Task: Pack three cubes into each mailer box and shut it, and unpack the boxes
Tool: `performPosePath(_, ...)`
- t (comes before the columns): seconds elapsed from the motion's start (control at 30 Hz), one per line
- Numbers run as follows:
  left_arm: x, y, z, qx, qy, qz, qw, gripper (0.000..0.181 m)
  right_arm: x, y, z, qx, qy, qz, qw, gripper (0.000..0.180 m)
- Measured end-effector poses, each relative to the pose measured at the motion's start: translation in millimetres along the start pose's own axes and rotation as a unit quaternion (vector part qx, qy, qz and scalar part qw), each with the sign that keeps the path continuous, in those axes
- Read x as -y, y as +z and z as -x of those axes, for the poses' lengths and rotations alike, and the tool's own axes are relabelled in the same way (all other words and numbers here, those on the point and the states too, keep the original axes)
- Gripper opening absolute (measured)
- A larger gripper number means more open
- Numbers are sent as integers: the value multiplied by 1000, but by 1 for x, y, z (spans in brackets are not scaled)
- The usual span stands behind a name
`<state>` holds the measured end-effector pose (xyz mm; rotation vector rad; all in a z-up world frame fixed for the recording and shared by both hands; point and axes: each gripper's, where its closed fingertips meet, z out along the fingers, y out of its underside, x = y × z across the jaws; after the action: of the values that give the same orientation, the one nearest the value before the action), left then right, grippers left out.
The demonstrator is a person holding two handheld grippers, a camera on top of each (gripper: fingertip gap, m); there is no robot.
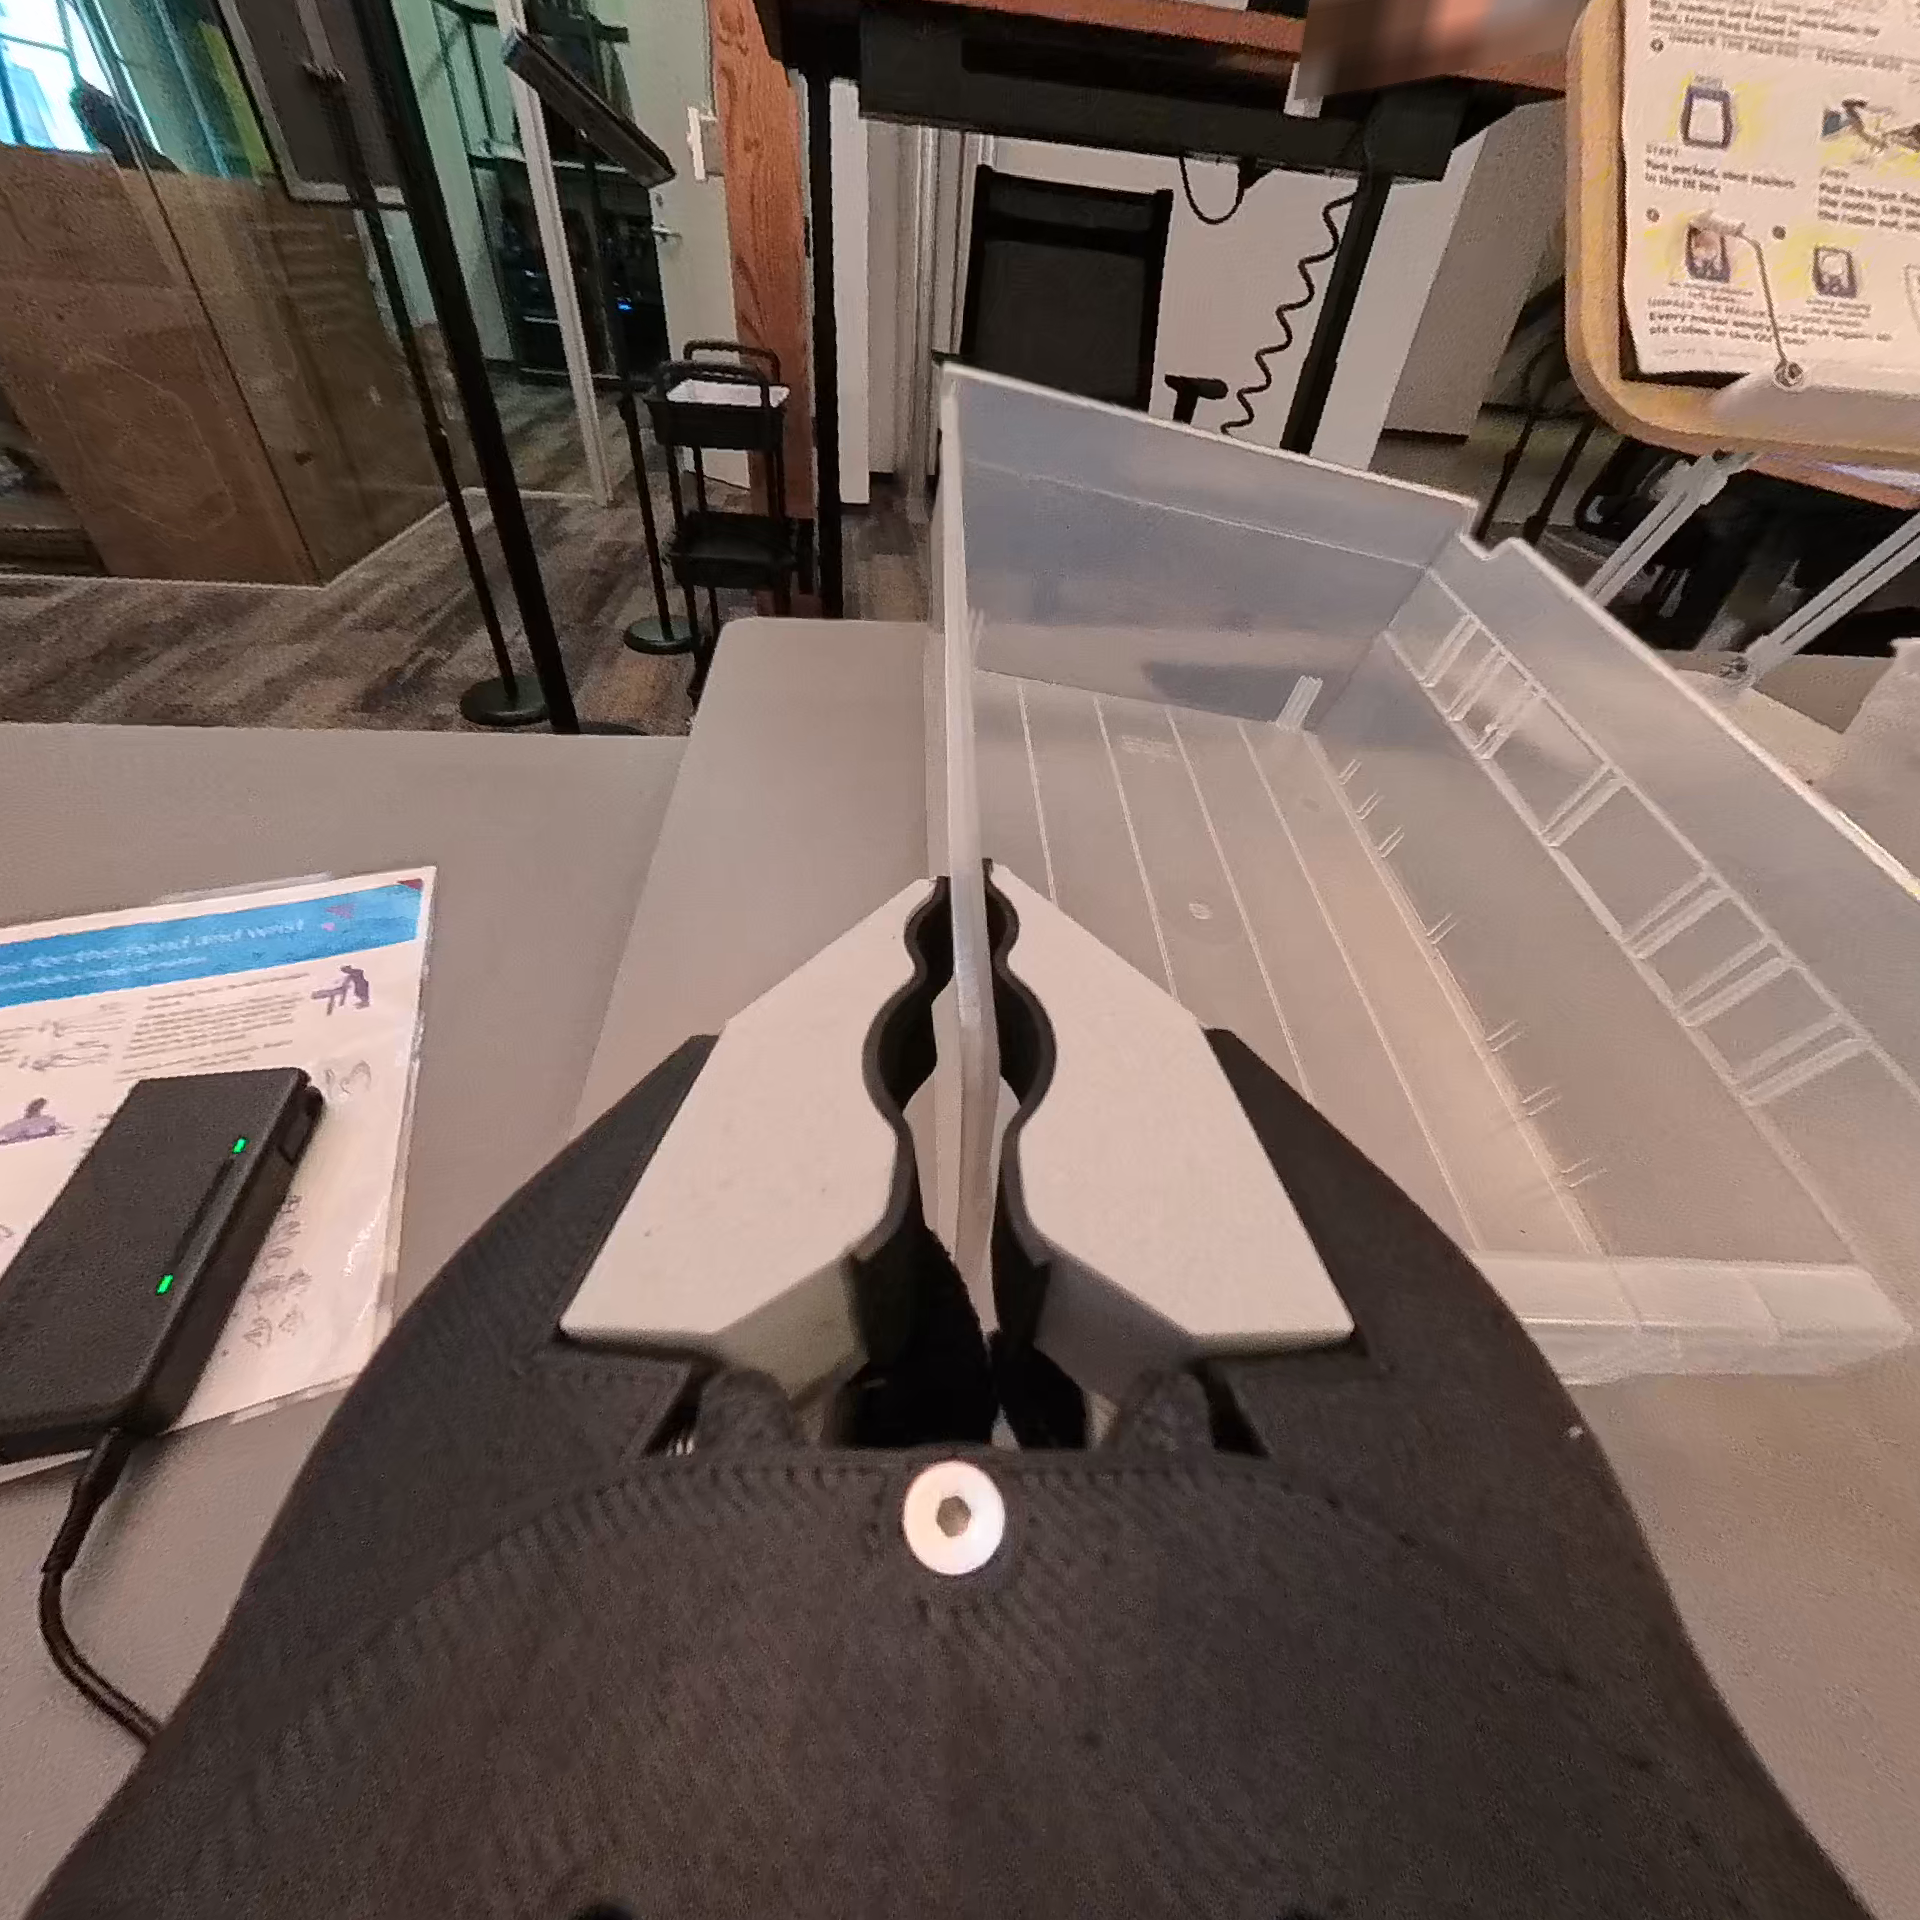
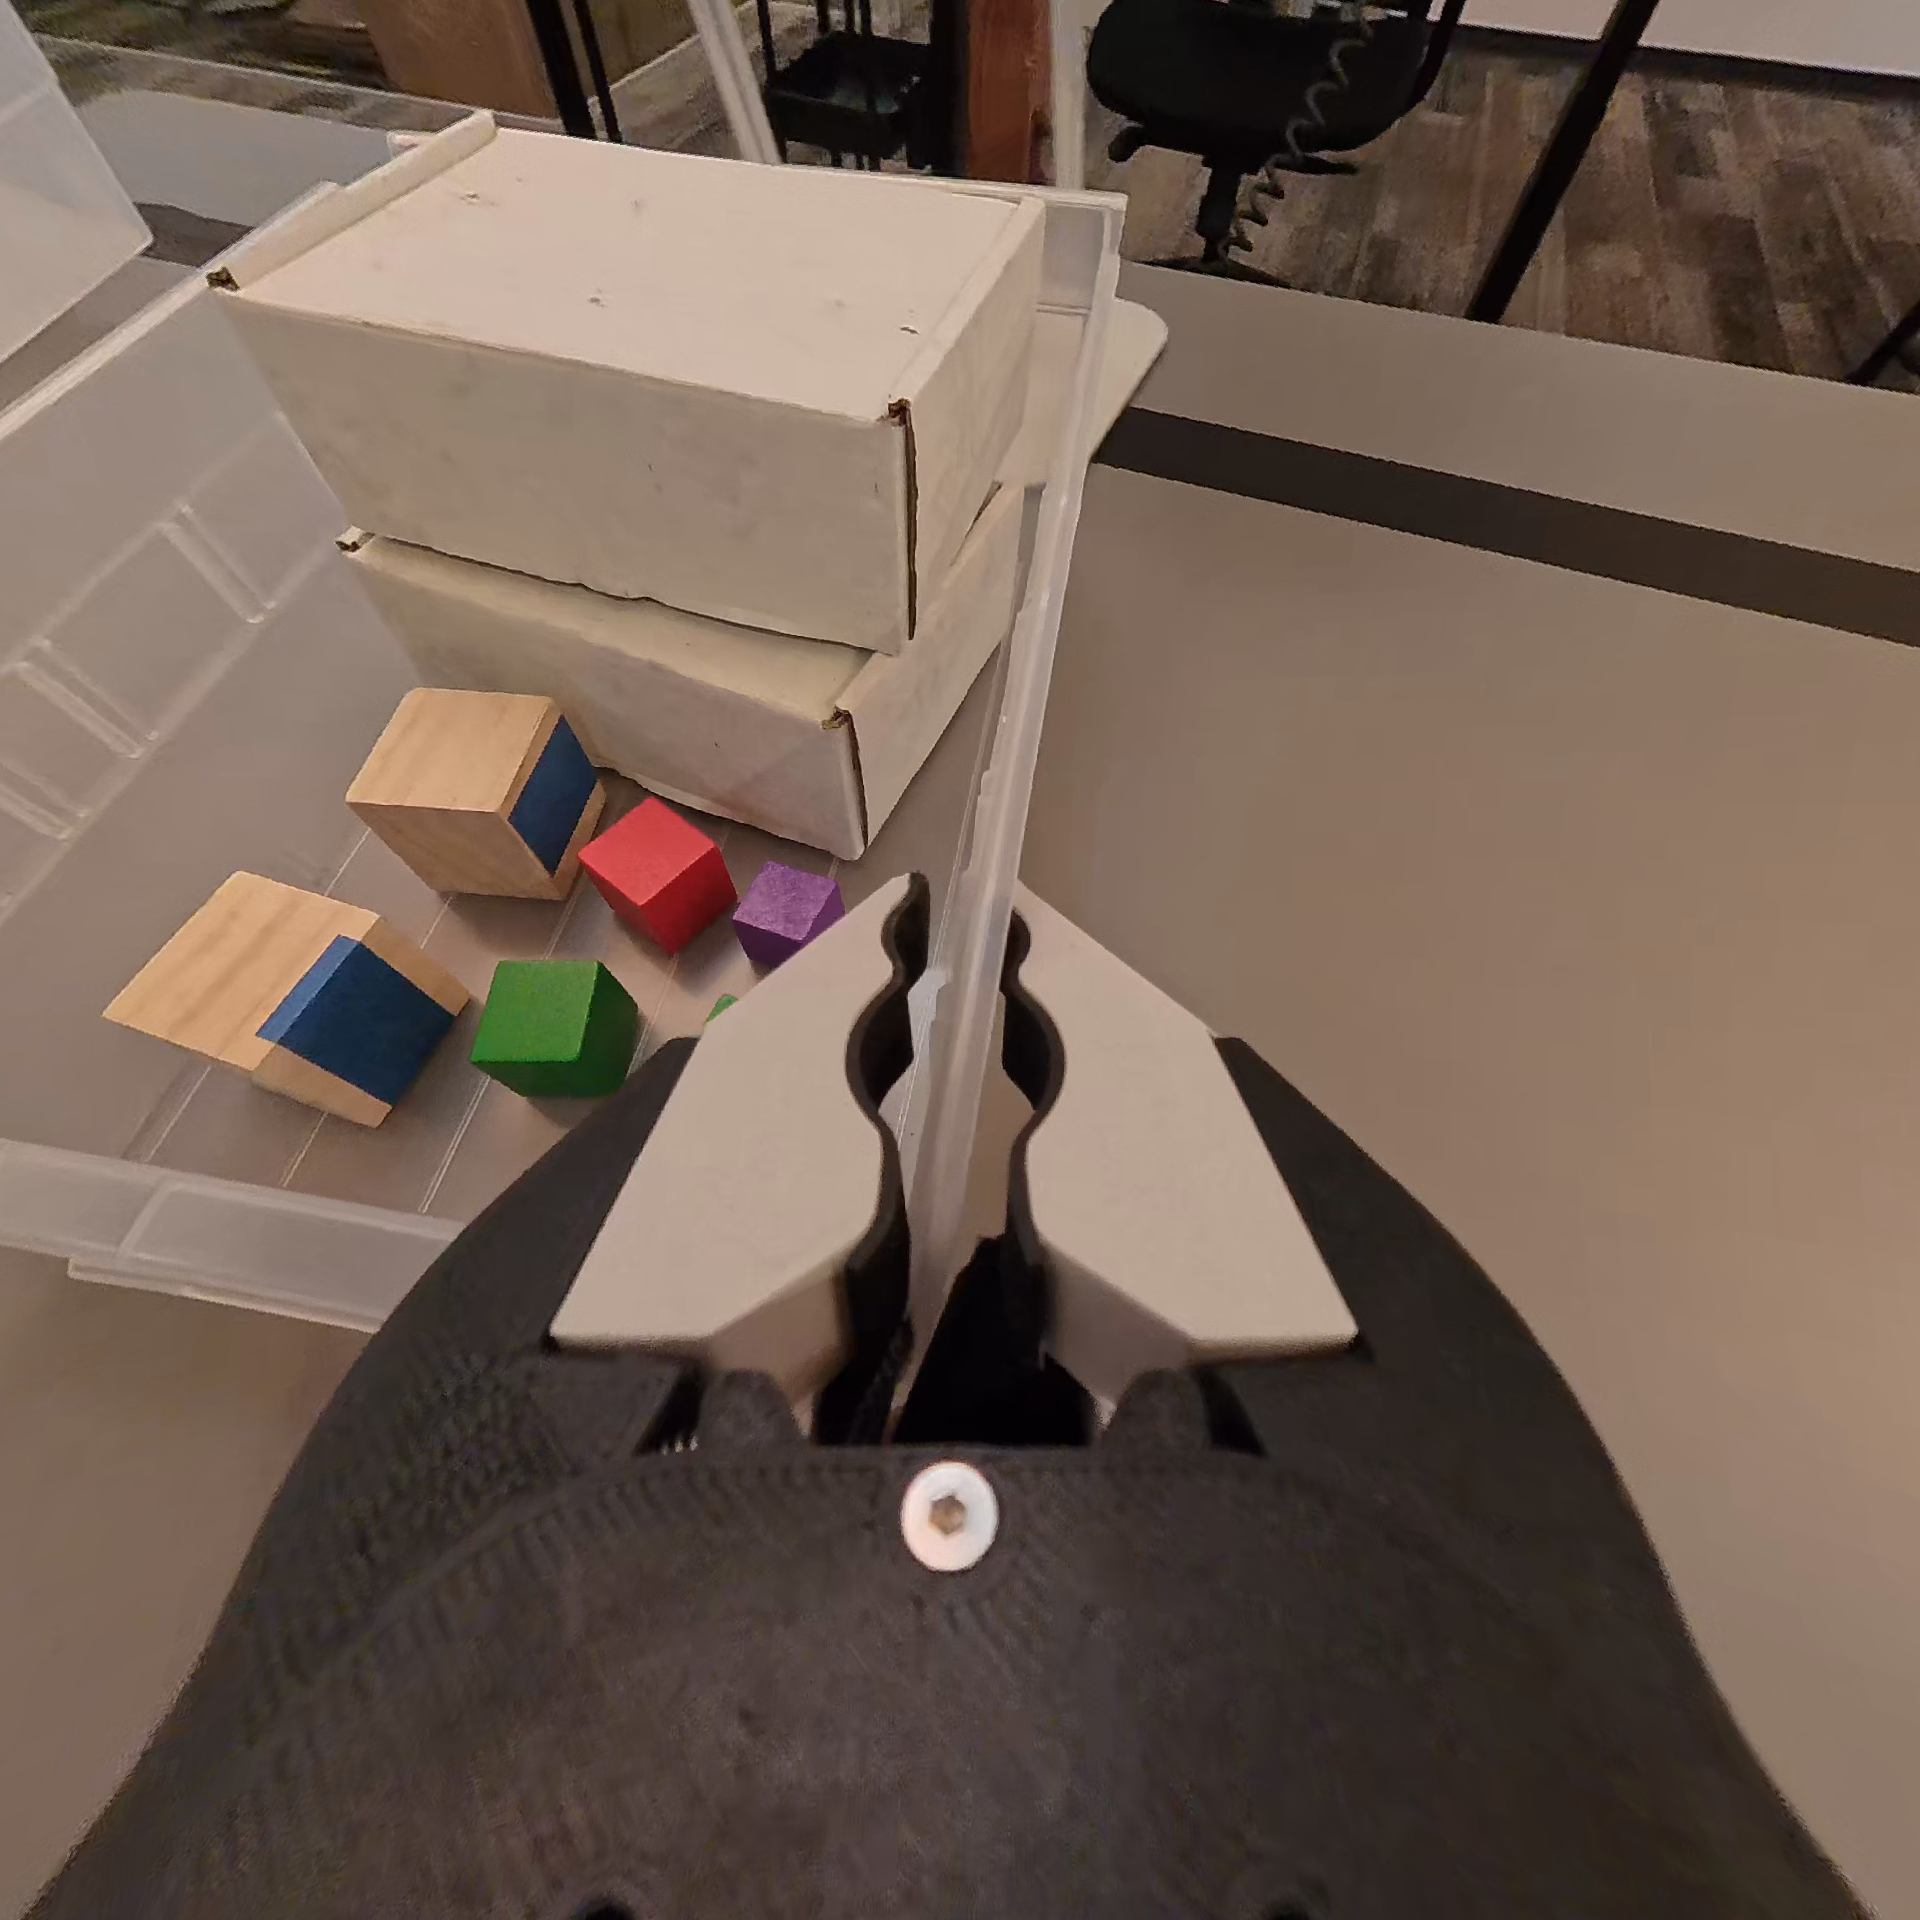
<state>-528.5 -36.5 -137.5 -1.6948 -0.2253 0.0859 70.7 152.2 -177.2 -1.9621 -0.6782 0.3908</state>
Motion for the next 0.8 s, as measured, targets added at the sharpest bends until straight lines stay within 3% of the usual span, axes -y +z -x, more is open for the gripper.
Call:
performPosePath(0.5, 84, -40, 8, 16, -13, -109, 994, 1, 34, 52, 117, 56, 5, -34, 998, 26)
performPosePath(0.8, 112, -58, 11, 19, -17, -136, 990, 1, 54, 83, 198, 100, 16, -46, 994, 35)
